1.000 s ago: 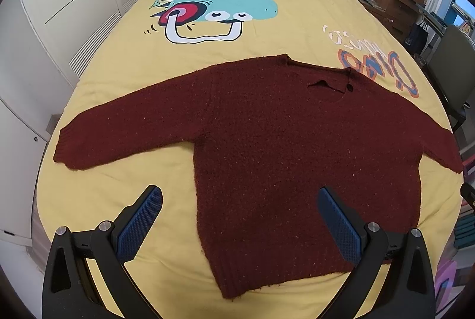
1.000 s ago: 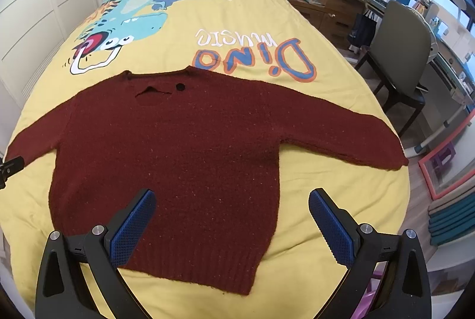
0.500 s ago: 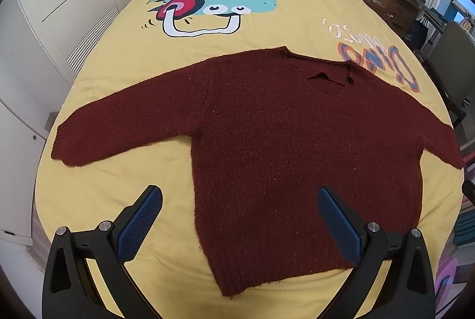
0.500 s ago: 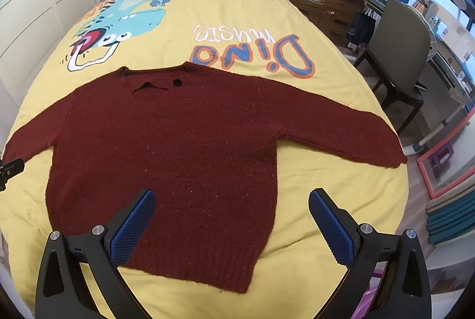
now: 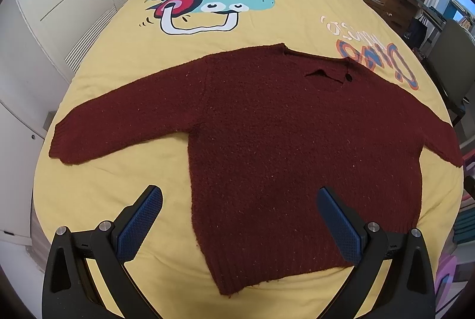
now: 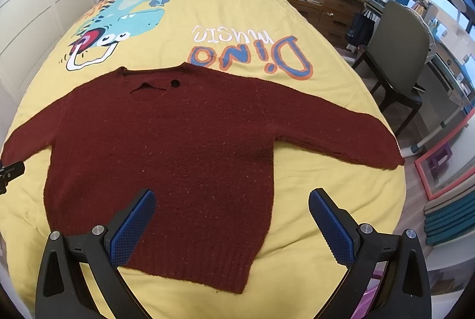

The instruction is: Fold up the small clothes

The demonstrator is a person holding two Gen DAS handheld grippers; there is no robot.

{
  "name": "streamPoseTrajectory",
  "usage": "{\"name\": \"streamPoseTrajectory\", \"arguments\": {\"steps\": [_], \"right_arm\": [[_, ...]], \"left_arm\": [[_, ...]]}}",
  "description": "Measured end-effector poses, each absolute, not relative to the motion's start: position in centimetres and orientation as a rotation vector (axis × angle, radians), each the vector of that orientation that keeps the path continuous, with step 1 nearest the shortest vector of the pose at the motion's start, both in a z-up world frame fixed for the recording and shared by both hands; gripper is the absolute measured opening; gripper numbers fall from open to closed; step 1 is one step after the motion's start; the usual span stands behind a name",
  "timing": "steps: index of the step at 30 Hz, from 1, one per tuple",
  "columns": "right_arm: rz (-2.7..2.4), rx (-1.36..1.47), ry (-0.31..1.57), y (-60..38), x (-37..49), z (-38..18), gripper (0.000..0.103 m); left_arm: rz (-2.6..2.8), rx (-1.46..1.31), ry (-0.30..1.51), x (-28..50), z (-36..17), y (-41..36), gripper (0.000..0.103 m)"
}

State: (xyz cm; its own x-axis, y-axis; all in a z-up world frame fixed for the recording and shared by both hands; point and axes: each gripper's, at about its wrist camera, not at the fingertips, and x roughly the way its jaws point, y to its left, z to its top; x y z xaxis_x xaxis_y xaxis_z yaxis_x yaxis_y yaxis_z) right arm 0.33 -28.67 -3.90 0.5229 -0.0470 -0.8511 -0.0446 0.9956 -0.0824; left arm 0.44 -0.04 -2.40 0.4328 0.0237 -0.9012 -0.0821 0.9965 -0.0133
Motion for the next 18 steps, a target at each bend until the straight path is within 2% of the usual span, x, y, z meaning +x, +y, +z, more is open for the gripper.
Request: {"name": "streamPoseTrajectory", "arguments": {"steps": [18], "right_arm": [[-0.013, -0.116, 1.025, -28.81, 1.07, -3.52, 0.103]], "left_arm": [[0.061, -0.042, 1.119, 0.65, -2.68, -0.34, 0.102]]}}
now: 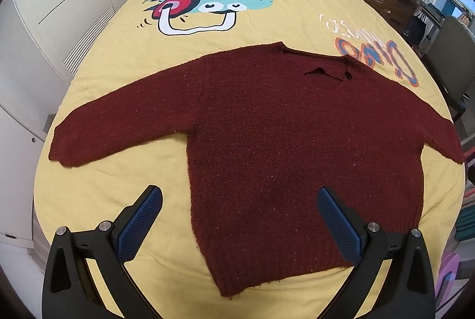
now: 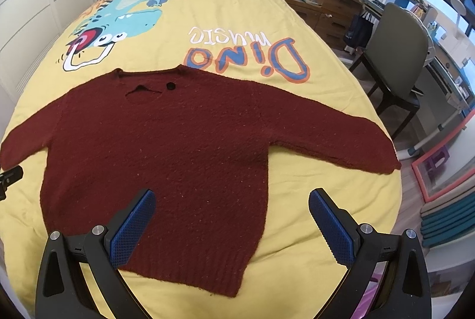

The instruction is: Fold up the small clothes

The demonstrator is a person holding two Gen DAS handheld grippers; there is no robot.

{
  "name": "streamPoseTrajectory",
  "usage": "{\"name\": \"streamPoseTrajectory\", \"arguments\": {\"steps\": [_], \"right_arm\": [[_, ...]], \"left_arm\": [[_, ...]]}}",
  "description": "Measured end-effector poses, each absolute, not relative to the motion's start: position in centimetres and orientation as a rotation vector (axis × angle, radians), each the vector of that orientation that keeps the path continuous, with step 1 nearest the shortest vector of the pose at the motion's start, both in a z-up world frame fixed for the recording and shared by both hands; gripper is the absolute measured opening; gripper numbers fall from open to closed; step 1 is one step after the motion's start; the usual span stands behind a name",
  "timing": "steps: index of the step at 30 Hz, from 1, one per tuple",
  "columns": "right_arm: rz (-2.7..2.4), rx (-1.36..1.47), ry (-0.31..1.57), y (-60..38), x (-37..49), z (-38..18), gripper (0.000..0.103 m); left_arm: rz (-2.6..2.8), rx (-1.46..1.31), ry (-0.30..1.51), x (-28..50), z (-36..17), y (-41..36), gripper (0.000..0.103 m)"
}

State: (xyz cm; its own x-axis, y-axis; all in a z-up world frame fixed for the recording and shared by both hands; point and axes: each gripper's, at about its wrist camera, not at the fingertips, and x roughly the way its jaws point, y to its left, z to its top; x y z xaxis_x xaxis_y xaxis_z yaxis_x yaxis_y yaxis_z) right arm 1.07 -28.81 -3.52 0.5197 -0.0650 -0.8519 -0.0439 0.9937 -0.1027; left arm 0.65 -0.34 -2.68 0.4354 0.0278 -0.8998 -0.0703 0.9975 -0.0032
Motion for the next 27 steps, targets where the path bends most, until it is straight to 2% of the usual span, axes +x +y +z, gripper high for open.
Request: {"name": "streamPoseTrajectory", "arguments": {"steps": [18, 27], "right_arm": [[0.025, -0.138, 1.051, -27.6, 1.9, -5.0, 0.103], [0.032, -0.104, 1.034, -29.6, 4.1, -7.7, 0.103]], "left_arm": [[0.048, -0.04, 1.133, 1.0, -3.6, -0.2, 0.102], [0.063, -0.017, 1.128, 2.3, -4.4, 0.1, 0.102]]}}
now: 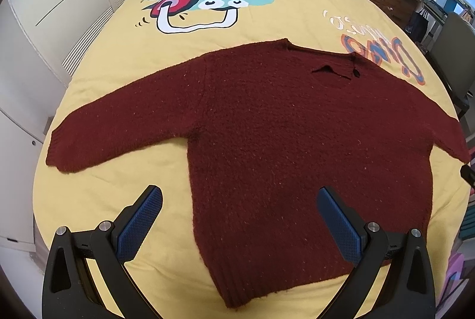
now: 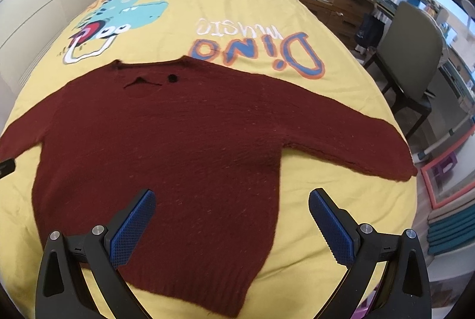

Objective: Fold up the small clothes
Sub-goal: 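Grasp the sweater sleeve cuff with the right gripper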

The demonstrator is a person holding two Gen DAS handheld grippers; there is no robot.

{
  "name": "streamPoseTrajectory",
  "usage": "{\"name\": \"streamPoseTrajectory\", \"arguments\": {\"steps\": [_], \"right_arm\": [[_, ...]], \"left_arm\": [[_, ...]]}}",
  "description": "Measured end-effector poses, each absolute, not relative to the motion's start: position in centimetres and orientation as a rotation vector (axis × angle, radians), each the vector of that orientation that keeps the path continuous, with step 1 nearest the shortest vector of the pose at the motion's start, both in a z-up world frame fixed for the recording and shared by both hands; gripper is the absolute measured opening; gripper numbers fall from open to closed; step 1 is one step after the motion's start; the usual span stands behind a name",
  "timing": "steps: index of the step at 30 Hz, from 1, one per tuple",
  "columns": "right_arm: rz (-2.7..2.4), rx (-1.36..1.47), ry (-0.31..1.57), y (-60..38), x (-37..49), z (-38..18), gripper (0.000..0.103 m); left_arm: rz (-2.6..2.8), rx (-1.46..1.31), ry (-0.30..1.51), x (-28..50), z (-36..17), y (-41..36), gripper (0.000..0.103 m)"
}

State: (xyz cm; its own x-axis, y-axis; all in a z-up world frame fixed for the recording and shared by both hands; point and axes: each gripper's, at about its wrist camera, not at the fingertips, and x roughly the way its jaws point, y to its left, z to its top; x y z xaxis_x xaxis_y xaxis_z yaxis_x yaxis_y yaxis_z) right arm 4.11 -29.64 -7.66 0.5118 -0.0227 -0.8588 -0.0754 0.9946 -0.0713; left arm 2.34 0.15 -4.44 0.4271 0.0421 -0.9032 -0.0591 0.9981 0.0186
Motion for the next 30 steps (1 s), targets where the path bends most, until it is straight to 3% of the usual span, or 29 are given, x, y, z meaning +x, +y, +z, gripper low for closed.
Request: {"name": "streamPoseTrajectory", "arguments": {"steps": [21, 30], "right_arm": [[-0.461, 0.405, 1.14, -58.8, 13.7, -18.9, 0.103], [-0.581, 0.621, 1.121, -65.1, 14.5, -22.6, 0.103]], "left_arm": [[0.006, 0.022, 1.206, 10.4, -11.1, -1.7, 0.102], [0.038, 0.016, 1.272, 10.7, -14.1, -0.5, 0.102]]}}
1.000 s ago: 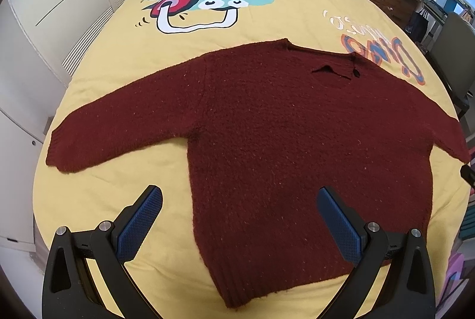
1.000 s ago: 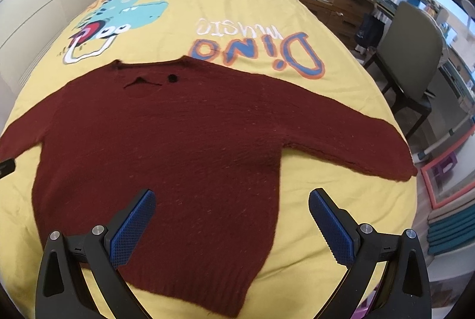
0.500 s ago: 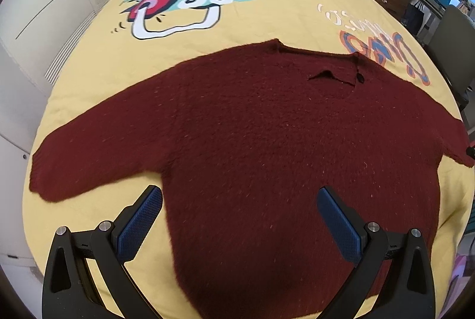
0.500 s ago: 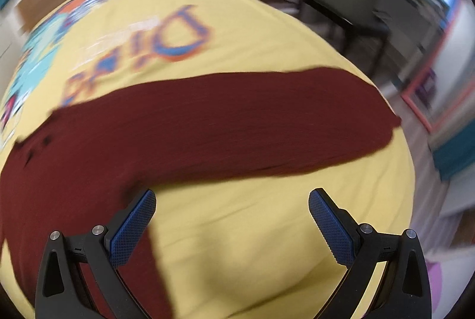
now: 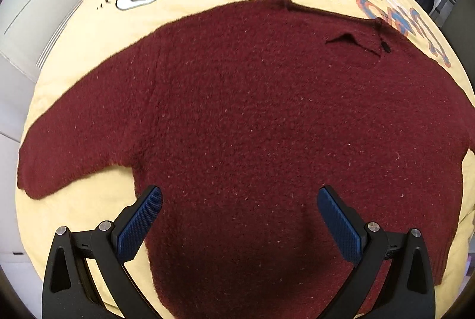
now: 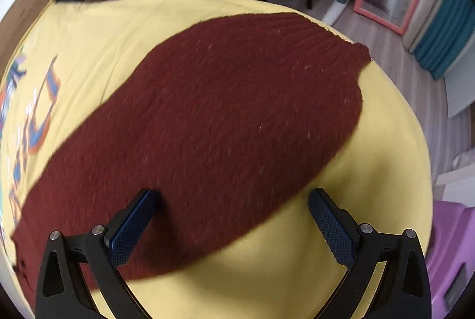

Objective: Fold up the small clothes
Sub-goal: 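Grasp the sweater sleeve cuff with the right gripper, then carry the sleeve across the sweater body with the right gripper and release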

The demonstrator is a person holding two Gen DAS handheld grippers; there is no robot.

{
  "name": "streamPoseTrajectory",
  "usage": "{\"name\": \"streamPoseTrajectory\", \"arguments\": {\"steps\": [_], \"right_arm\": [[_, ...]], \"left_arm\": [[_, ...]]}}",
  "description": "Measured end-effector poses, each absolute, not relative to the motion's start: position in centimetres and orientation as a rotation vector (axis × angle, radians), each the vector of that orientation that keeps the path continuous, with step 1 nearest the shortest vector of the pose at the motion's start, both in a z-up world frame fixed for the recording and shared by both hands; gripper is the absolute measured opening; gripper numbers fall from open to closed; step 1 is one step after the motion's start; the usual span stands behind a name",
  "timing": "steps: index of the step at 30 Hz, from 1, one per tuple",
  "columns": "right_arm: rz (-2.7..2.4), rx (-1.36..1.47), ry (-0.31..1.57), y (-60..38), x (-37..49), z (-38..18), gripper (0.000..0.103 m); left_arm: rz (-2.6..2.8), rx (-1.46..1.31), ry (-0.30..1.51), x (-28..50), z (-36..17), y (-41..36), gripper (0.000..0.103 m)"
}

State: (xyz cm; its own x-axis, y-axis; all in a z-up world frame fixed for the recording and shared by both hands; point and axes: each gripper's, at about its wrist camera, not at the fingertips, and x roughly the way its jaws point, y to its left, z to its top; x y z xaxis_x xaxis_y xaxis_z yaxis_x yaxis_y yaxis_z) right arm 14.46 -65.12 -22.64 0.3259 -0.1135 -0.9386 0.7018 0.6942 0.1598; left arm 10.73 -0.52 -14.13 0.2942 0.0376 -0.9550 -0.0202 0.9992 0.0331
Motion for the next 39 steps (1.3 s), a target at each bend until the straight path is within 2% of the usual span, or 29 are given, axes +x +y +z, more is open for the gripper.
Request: {"name": "streamPoseTrajectory", "arguments": {"steps": [1, 3, 5, 6, 7, 15, 25, 33, 39], "right_arm": [[-0.595, 0.619, 1.11, -65.4, 14.8, -22.5, 0.101], [-0.615, 0.617, 1.109, -65.9, 15.6, -22.3, 0.081], [-0.629, 0.596, 1.124, -65.9, 16.5, -21.8, 0.031], [-0.616, 0.584, 1.129, -65.9, 16.9, -21.5, 0.019], [-0.588, 0.575, 1.126, -65.9, 17.4, -21.1, 0.014], [-0.355, 0.4, 1.011, -58.4, 17.8, -13.7, 0.012], [0.001, 0.295, 0.939, -42.1, 19.0, -5.9, 0.012], [0.22, 0.207, 0.964, -28.2, 21.6, -4.5, 0.012], [0.304, 0.173, 1.05, -21.5, 21.9, -8.1, 0.012]], "left_arm": [[0.044, 0.014, 1.275, 10.7, -14.3, -0.3, 0.102], [0.052, 0.006, 1.279, 10.7, -14.6, 0.2, 0.102], [0.054, 0.004, 1.281, 10.4, -14.6, 0.5, 0.102], [0.054, 0.01, 1.279, 10.3, -14.6, 0.6, 0.102], [0.052, 0.018, 1.276, 10.2, -14.6, 0.7, 0.102], [0.015, -0.012, 1.232, 9.4, -13.8, 1.9, 0.102], [0.001, -0.04, 1.205, 9.6, -12.4, 2.8, 0.102], [0.005, -0.048, 1.148, 10.4, -11.5, 3.8, 0.102], [0.018, -0.044, 1.146, 11.2, -11.5, 4.3, 0.102]]}}
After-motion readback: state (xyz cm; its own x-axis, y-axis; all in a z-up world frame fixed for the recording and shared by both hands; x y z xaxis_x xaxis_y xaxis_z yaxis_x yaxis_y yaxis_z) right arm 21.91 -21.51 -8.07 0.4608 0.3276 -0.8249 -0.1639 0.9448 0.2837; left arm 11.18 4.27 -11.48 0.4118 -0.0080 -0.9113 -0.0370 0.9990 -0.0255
